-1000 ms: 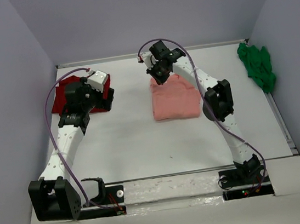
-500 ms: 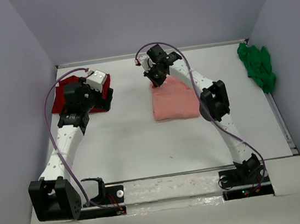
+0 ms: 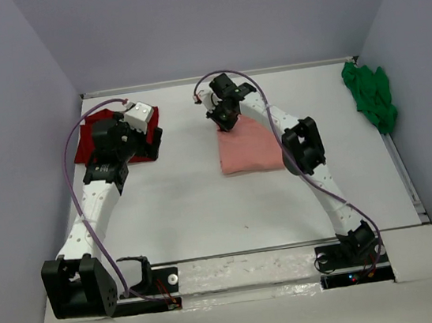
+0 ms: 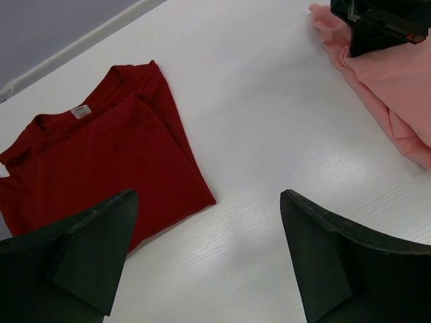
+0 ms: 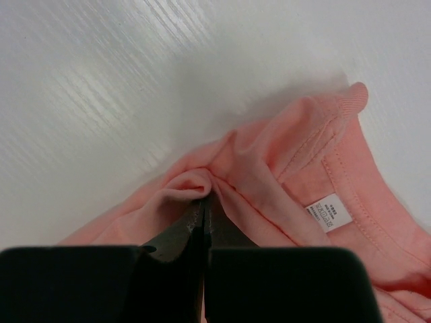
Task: Fold and stack the t-shirts
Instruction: Fold the tshirt
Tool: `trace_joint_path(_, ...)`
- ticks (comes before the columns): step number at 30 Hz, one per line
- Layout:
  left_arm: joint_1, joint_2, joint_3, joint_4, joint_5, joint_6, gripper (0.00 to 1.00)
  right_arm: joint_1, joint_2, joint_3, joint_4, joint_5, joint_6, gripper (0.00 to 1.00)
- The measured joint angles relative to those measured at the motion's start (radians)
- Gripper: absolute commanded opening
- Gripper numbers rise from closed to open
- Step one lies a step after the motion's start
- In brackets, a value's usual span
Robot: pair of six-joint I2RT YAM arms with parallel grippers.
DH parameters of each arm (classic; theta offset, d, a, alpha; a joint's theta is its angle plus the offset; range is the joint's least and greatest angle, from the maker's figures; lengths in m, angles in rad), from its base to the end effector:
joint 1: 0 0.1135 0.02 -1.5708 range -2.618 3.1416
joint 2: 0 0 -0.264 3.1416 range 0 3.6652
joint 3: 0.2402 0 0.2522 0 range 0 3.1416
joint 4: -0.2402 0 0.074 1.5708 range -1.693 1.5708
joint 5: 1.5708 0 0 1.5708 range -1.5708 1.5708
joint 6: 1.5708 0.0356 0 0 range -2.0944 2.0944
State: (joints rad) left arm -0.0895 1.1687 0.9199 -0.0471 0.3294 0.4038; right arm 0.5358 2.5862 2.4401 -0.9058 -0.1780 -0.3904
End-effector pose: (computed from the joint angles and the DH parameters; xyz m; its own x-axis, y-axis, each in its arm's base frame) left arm 0.2698 -0.0358 0.3229 -0.1127 0.3834 -0.9167 0.4753 0.8310 0.2891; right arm 0.4693 0.2859 0.1817 -0.4705 -0.7150 -0.5171 -0.8186 0.5724 -0.0466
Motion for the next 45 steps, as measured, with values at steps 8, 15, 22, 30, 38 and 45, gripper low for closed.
trace_joint_path(8,0.0,0.0,-0.007,0.0,0.0,0.0,0.99,0.024,-0.113,-0.159,0.124,0.197,-0.054,0.0)
trace_joint_path(15,0.0,-0.001,-0.007,0.0,0.004,-0.002,0.99,0.045,-0.421,-0.357,0.232,0.364,-0.099,0.27)
trace_joint_path(22,0.0,-0.014,-0.008,0.006,0.008,-0.002,0.99,0.069,-0.685,-0.524,0.18,0.323,-0.085,0.0)
trace_joint_path(30,0.013,0.009,-0.009,0.016,0.015,-0.008,0.99,0.084,-0.738,-0.738,0.047,0.166,-0.035,0.02)
trace_joint_path(38,0.053,0.031,-0.009,0.021,0.037,-0.032,0.99,0.116,-0.724,-0.742,-0.008,0.088,-0.032,0.19)
trace_joint_path(45,0.066,0.031,-0.011,0.024,0.05,-0.043,0.99,0.206,-0.644,-0.719,-0.032,0.043,-0.032,0.0)
